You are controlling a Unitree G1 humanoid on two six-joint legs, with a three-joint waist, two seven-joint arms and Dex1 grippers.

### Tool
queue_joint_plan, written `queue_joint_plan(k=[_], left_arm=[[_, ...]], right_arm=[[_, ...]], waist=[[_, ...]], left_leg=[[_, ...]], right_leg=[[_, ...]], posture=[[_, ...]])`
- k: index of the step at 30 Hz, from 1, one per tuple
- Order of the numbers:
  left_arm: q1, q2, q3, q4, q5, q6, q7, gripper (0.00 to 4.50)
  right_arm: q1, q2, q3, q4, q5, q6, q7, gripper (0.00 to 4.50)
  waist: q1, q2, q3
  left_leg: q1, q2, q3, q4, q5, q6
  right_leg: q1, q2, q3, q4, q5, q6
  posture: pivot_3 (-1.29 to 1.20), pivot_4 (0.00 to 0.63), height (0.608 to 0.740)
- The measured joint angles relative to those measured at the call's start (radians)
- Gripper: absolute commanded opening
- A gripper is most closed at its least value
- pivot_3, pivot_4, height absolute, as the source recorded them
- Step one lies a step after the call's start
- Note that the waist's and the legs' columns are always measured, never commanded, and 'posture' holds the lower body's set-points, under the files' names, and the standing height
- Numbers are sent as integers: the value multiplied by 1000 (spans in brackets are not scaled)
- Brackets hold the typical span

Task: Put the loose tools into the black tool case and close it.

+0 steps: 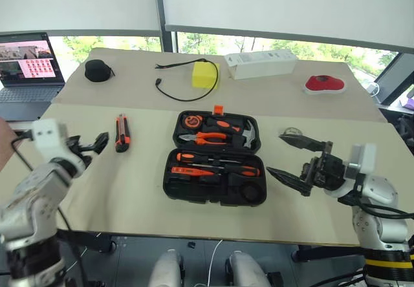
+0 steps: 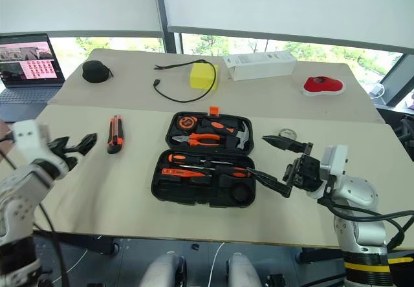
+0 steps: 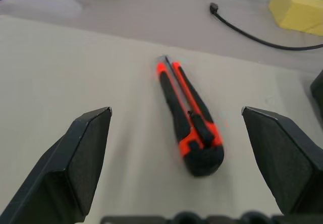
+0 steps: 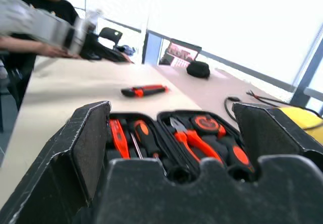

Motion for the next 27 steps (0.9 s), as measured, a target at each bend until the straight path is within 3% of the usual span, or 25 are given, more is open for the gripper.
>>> queue_joint_plan(k=[5, 11, 14, 20, 24, 27], left_arm=[[-185, -63, -113, 264, 116, -78, 62, 4440], [-331, -63, -186, 563, 206, -204, 17, 4440], [-371, -58, -197, 654, 227, -218, 3, 3771], [-367, -53, -216, 649, 257, -219, -9, 1659], [-326, -55, -213, 598, 256, -240, -32, 1648], [-254, -51, -212, 540, 236, -340, -150, 1648]], right_arm=[[-36, 23, 24, -2, -1, 19, -22, 4500], [-39, 23, 25, 5, -2, 19, -18, 4500], [-38, 23, 24, 10, -2, 19, -13, 4500], [-30, 23, 22, 15, -2, 18, 2, 4500], [-25, 23, 13, 25, -2, 16, 9, 4500], [-16, 17, 2, 27, -2, 14, 21, 4500]], waist=[[0, -1, 1], [-1, -1, 1], [-2, -1, 1], [-1, -1, 1], [-3, -1, 1], [-1, -1, 1]], left_leg=[[-1, -1, 0, 0, 0, 0], [-8, -1, 1, 0, 0, 0], [-9, -1, 1, 0, 0, 0], [-8, -1, 2, 0, 0, 0], [-8, -1, 2, 0, 0, 0], [-9, -1, 2, 0, 0, 0]], right_leg=[[-1, 0, 0, 0, 0, 0], [-8, 0, 0, 0, 0, 0], [-8, 0, 0, 1, 0, 0], [-8, 0, 0, 1, 0, 0], [-8, 0, 0, 1, 0, 0], [-8, 0, 0, 1, 0, 0]], posture=[[0, 150, 740], [0, 150, 740], [0, 150, 740], [0, 150, 740], [0, 150, 740], [0, 150, 740]])
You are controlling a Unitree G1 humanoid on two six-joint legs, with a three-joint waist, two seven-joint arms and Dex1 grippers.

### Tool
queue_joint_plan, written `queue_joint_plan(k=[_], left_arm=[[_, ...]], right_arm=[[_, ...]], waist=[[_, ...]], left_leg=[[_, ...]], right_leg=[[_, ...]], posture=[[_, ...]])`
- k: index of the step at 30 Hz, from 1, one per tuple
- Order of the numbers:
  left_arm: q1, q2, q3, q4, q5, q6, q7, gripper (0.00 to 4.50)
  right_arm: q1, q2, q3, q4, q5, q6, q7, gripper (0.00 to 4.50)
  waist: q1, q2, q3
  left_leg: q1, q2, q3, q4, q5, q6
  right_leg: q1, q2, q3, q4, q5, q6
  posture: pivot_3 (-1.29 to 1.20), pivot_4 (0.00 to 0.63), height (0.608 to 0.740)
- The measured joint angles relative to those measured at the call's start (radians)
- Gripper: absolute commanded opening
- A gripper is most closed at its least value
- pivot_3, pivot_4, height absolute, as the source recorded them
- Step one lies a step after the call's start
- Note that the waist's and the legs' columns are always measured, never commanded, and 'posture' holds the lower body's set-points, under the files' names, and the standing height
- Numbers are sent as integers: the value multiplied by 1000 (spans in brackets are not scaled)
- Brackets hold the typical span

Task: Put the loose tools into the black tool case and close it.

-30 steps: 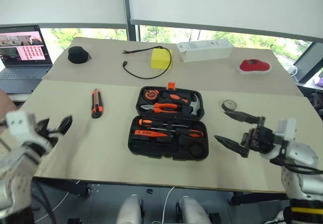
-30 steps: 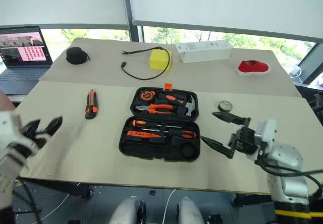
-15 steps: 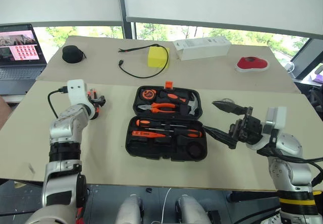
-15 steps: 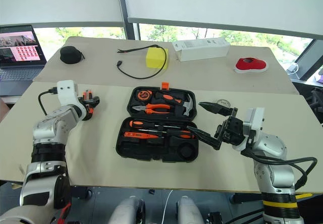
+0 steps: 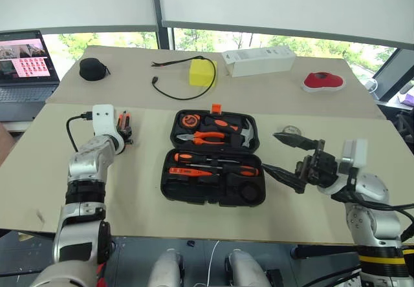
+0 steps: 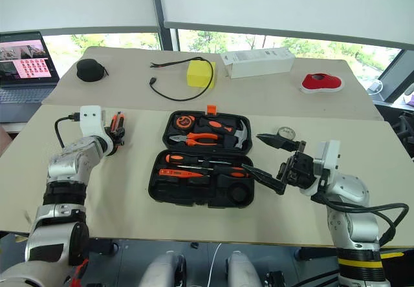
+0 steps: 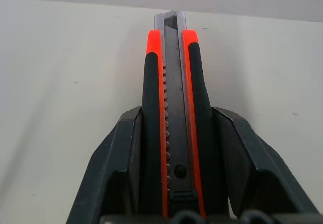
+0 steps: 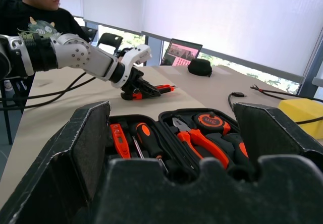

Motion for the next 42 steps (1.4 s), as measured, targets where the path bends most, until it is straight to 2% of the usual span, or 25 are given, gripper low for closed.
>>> queue_joint_plan(k=[3, 7, 10, 13, 17, 21, 24, 32, 42], left_arm=[[86, 42, 0, -103, -82, -131, -262, 1648], [156, 227, -62, -326, -216, -222, -755, 1648], [158, 324, -152, -443, -252, -215, -983, 1648], [149, 358, -306, -564, -240, -166, -1100, 1648], [121, 349, -458, -641, -169, -127, -1117, 1648], [44, 262, -568, -620, -45, -114, -1046, 1648], [26, 237, -623, -582, 17, -116, -1030, 1648], [6, 237, -677, -530, 108, -143, -1058, 1648], [21, 214, -673, -557, 141, -106, -1034, 1648]], right_arm=[[23, -24, -18, 1, 0, -2, 9, 4500], [67, -68, -58, -1, 1, -1, 29, 4500], [109, -100, -94, -10, 3, 1, 43, 4500], [197, -144, -143, -38, 14, 24, 53, 4500], [285, -165, -189, -101, 43, 52, 64, 4500], [396, -170, -218, -178, 54, 91, 57, 4500], [434, -169, -229, -229, 74, 101, 38, 4500], [503, -157, -251, -313, 81, 121, -13, 4500], [485, -151, -246, -332, 81, 138, -58, 4500]], waist=[[0, 0, 0], [3, 0, 0], [9, 1, 1], [17, 1, 1], [14, 1, 1], [20, 2, 1], [14, 2, 1], [17, 2, 1], [21, 3, 0]], left_leg=[[-1, 1, 3, 0, 0, 0], [0, 1, 5, 0, 0, 0], [0, 0, 6, 0, 0, 0], [0, 0, 6, 0, 0, 0], [-1, 2, 5, 0, 0, 1], [-1, 1, 4, 1, 0, 1], [-1, 1, 4, 1, 0, 1], [-2, 1, 3, 1, 0, 1], [-1, 1, 3, 2, 0, 1]], right_leg=[[-1, 0, 0, -1, 0, 0], [0, 0, -1, -2, 0, -1], [2, -1, -1, -2, 0, 0], [2, 0, -1, -4, -1, 0], [1, 3, 1, -5, -1, 0], [3, 3, 1, -6, 0, 1], [2, 3, 1, -7, 0, 1], [2, 3, 1, -7, 0, 1], [4, 2, 1, -7, 0, 1]], posture=[[0, 150, 740], [0, 150, 740], [0, 150, 740], [0, 150, 740], [0, 150, 740], [0, 150, 740], [0, 150, 740], [0, 150, 740], [0, 150, 740]])
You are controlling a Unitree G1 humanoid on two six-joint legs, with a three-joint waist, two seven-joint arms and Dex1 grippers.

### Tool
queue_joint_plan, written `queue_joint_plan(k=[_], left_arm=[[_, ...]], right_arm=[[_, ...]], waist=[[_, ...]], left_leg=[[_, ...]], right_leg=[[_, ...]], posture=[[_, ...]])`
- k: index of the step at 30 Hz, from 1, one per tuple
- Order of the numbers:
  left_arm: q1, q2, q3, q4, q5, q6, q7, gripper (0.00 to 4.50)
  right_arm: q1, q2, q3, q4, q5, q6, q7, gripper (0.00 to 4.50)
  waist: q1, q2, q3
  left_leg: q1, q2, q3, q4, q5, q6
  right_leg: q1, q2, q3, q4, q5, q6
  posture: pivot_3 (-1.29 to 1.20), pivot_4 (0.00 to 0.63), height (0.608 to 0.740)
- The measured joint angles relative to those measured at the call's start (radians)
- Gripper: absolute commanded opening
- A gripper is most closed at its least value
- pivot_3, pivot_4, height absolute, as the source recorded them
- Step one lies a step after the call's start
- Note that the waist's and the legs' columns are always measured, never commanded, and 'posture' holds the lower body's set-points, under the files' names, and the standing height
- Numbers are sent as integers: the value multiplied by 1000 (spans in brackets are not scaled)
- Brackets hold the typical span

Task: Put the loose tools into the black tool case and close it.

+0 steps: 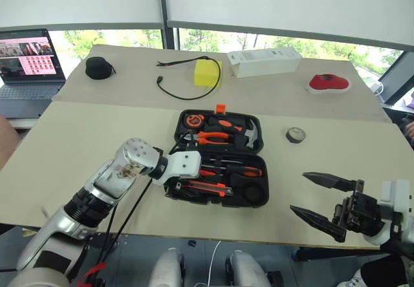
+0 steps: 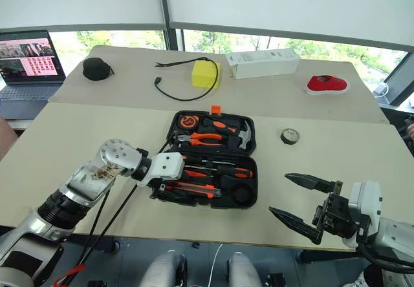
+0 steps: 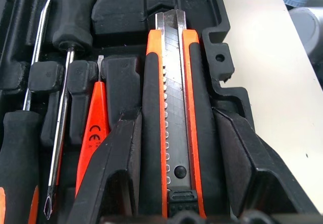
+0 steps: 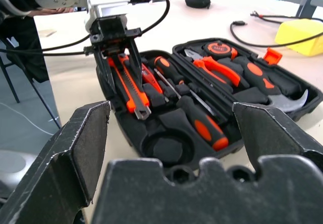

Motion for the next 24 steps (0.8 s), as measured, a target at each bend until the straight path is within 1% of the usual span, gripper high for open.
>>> queue_joint_plan(k=[2, 3, 5, 6, 7, 8, 9, 12, 14, 16, 17, 19, 20, 24], left_arm=[[9, -9, 6, -7, -7, 30, 13, 1648], [11, -10, 9, -9, -8, 33, 18, 2659], [25, -18, 25, -9, -12, 16, 28, 3220], [37, -31, 43, -2, -16, -3, 35, 3647], [44, -39, 52, 7, -19, -11, 40, 3906], [52, -55, 66, 28, -37, -23, 39, 4337], [53, -62, 72, 37, -52, -37, 37, 4481], [48, -85, 115, 59, -92, -111, 17, 4481], [44, -96, 169, 81, -144, -123, 8, 4481], [35, -114, 227, 103, -203, -127, -2, 3950], [30, -115, 242, 115, -218, -139, -15, 3765], [30, -112, 250, 136, -231, -164, -39, 2971], [33, -113, 251, 144, -234, -171, -46, 2646], [79, -110, 251, 158, -232, -234, -72, 1136]], right_arm=[[-15, 0, 4, 0, 0, 2, -7, 4500], [-22, 0, 4, 0, 0, 3, -9, 4500], [-27, 0, 6, 0, 0, 9, -11, 4500], [-31, 0, 8, 0, 0, 14, -14, 4500], [-35, 0, 8, 0, 0, 16, -15, 4500], [-44, 0, 12, 0, -1, 18, -17, 4500], [-51, 0, 16, 0, -1, 19, -17, 4500], [-74, 0, 31, 3, -1, 20, -19, 4500], [-87, 0, 38, 11, -2, 20, -22, 4500], [-106, 0, 43, 21, -3, 20, -28, 4500], [-115, 2, 44, 28, -4, 20, -30, 4500], [-117, 6, 48, 37, -9, 19, -34, 4500], [-118, 12, 50, 42, -11, 19, -36, 4500], [-127, 26, 72, 53, -24, 18, -39, 4500]], waist=[[4, 0, 0], [4, 0, 0], [4, 0, 0], [4, 0, 0], [4, 0, 0], [4, 0, 0], [4, 0, 0], [2, 0, 0], [2, 0, 0], [0, 0, 0], [0, 0, 0], [0, 0, 0], [0, 0, 0], [0, 0, 0]], left_leg=[[0, 0, 0, 0, 0, 0], [1, 0, -1, 0, 0, 0], [2, 0, -1, 0, 0, 1], [2, 0, -1, 0, 0, 1], [2, 0, -1, 0, 0, 1], [1, 0, -1, 1, 0, 1], [1, 0, -1, 1, 0, 1], [1, 0, -1, 1, 0, 1], [1, 0, -2, 1, 0, 1], [1, 0, -2, 1, 0, 1], [1, 0, -2, 1, 0, 1], [1, 0, -2, 0, 0, 1], [1, 0, -2, 0, 0, 1], [1, 0, -1, 0, 0, 1]], right_leg=[[1, 0, -1, 0, 0, 0], [2, 0, -1, -1, 0, 0], [4, 0, -1, -1, 0, 0], [4, 0, -1, -2, 0, 0], [4, -1, -1, -1, 0, 0], [4, -1, -2, -1, 0, 0], [4, 0, -2, -1, 0, 0], [3, 0, -2, -1, 0, 0], [3, 0, -2, -1, 0, 0], [3, 0, -2, -1, 0, 0], [4, 0, -2, -1, 0, 0], [3, 0, -2, -1, 0, 0], [3, 0, -2, -1, 0, 0], [4, 0, -2, -1, 0, 0]], posture=[[0, 150, 740], [0, 150, 740], [0, 150, 740], [0, 150, 740], [0, 150, 740], [0, 150, 740], [0, 150, 740], [0, 150, 740], [0, 150, 740], [0, 150, 740], [0, 150, 740], [0, 150, 740], [0, 150, 740], [0, 150, 740]])
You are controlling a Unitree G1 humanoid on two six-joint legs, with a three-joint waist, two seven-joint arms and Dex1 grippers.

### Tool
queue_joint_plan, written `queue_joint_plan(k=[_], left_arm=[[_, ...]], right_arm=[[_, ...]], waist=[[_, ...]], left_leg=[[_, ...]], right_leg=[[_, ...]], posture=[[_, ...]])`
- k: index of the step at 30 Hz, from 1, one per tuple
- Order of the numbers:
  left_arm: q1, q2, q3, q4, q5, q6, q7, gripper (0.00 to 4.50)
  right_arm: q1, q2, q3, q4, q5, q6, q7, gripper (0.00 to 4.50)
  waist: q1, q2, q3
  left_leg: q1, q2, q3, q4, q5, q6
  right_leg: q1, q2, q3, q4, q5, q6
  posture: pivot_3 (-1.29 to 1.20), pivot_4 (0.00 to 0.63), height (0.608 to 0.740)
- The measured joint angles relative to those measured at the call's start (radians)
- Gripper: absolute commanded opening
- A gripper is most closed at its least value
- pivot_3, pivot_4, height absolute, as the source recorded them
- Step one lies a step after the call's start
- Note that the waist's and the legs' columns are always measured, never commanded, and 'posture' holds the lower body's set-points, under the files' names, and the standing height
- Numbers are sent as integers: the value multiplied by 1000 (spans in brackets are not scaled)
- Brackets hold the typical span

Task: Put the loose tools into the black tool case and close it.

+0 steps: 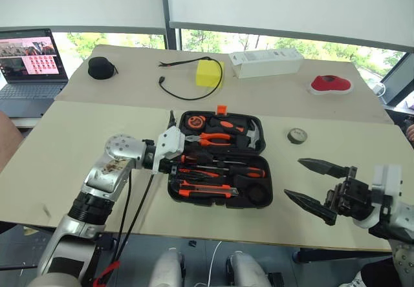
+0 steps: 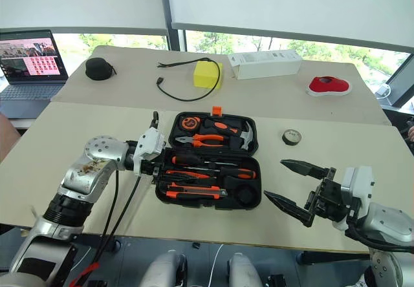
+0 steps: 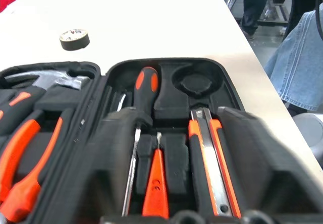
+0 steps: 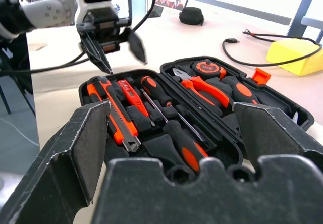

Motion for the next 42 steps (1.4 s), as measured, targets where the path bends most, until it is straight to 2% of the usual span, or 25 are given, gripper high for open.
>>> queue_joint_plan(k=[3, 4, 9, 17, 21, 31, 35, 38, 42], left_arm=[[43, 6, -10, -1, 5, -16, -4, 82], [50, 6, -11, -1, 14, -17, -1, 31], [90, 30, -36, 14, 98, -54, 41, 31], [92, 23, -87, 13, 146, -89, 76, 31], [94, -7, -134, 35, 203, -121, 125, 31], [123, -33, -123, 50, 182, -99, 159, 31], [157, -64, -20, 89, 84, -120, 167, 31], [186, -72, 86, 72, -40, -84, 170, 729], [212, -32, 248, -46, -196, 5, 201, 2202]], right_arm=[[-5, 11, 2, 6, -17, -3, -6, 4500], [-5, 14, 3, 12, -19, -4, -8, 4500], [-11, 23, 7, 21, -26, -6, -11, 4500], [-12, 29, 8, 33, -29, -7, -10, 4500], [-12, 35, 12, 37, -36, -13, -10, 4500], [-24, 43, 31, 54, -56, -22, -10, 4500], [-23, 43, 26, 69, -56, -28, -8, 4500], [-11, 40, -15, 99, -62, -53, -7, 4500], [33, 39, -89, 191, -102, -135, 4, 4500]], waist=[[0, 0, 0], [0, 0, 0], [1, 1, 0], [1, 3, -3], [2, 14, -13], [-1, 16, -17], [-11, 17, -17], [-15, 15, -15], [-14, 14, -14]], left_leg=[[0, 0, 0, 0, 0, 0], [0, 0, 0, 0, 0, 0], [0, 0, 0, 0, 0, 0], [9, 0, 1, -1, 0, 0], [10, 0, 1, -1, -1, 1], [12, 0, 1, -1, -1, 1], [10, 2, 0, -2, -1, 1], [8, 1, -1, -2, -1, 1], [8, 1, -2, -2, -1, 2]], right_leg=[[0, 0, 0, 0, 0, 0], [0, 0, 0, 0, 0, 0], [0, 0, 0, 0, 0, 0], [8, 0, 0, -1, 0, 0], [10, -1, 0, -1, 0, 0], [10, 0, 1, -1, 0, 0], [7, 1, 2, 0, -1, -1], [6, 0, 1, 0, -1, -1], [7, -1, 1, -2, -2, 1]], posture=[[0, 150, 740], [0, 150, 740], [0, 150, 740], [0, 150, 740], [0, 150, 740], [0, 150, 740], [0, 150, 740], [0, 150, 740], [0, 150, 740]])
